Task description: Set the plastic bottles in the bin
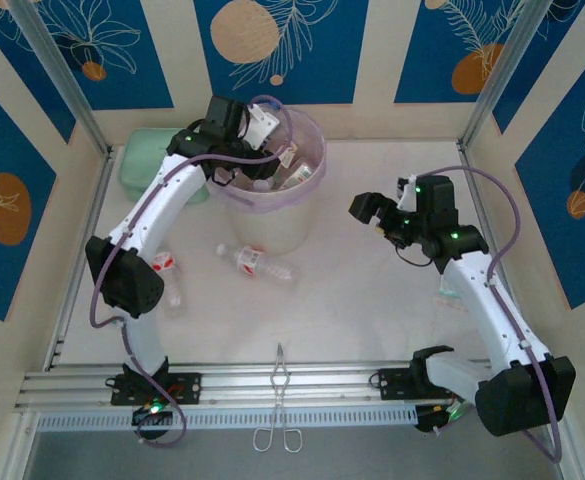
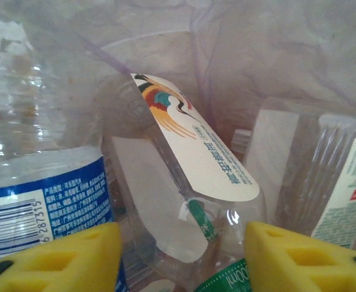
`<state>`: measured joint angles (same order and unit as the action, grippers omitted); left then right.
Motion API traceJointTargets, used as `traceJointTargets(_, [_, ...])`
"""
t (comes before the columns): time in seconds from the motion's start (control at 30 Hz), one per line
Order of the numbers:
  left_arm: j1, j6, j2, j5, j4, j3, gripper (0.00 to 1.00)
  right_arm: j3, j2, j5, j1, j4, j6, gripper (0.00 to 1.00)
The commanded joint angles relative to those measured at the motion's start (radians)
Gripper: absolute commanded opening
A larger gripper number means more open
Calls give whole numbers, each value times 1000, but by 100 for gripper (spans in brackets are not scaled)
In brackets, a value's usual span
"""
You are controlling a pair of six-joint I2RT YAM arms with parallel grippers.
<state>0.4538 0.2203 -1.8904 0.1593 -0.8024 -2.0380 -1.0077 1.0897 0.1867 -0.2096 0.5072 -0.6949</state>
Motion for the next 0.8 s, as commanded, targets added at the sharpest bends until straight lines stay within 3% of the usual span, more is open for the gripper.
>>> traceJointTargets(0.0, [-9, -10, 16, 38, -89, -114, 69, -15, -4, 28, -93, -52, 239, 100])
traceJointTargets(0.17, [-13, -42, 65, 58, -158, -212, 88, -22, 43, -20, -272, -29, 561, 100])
traceJointTargets(0.27, [-46, -109, 109, 51, -212, -215, 93, -28, 84, -24, -352, -22, 685, 99])
traceJointTargets(0.33, [-83, -164, 154, 63, -239, -172, 96, -12, 109, -26, -388, -40, 725, 87])
traceJointTargets(0.4, [-122, -228, 239, 68, -219, -49, 96, 18, 130, -63, -425, -87, 741, 73])
traceJointTargets(0.5, [-196, -349, 406, 98, -128, 201, 96, 77, 160, -107, -474, -179, 741, 72])
traceJointTargets(0.63, [-319, -493, 591, 168, -44, 490, 97, 111, 243, -184, -529, -246, 773, 89])
traceJointTargets(0.77, [-418, -580, 699, 187, -24, 721, 97, 129, 343, -263, -566, -318, 809, 93])
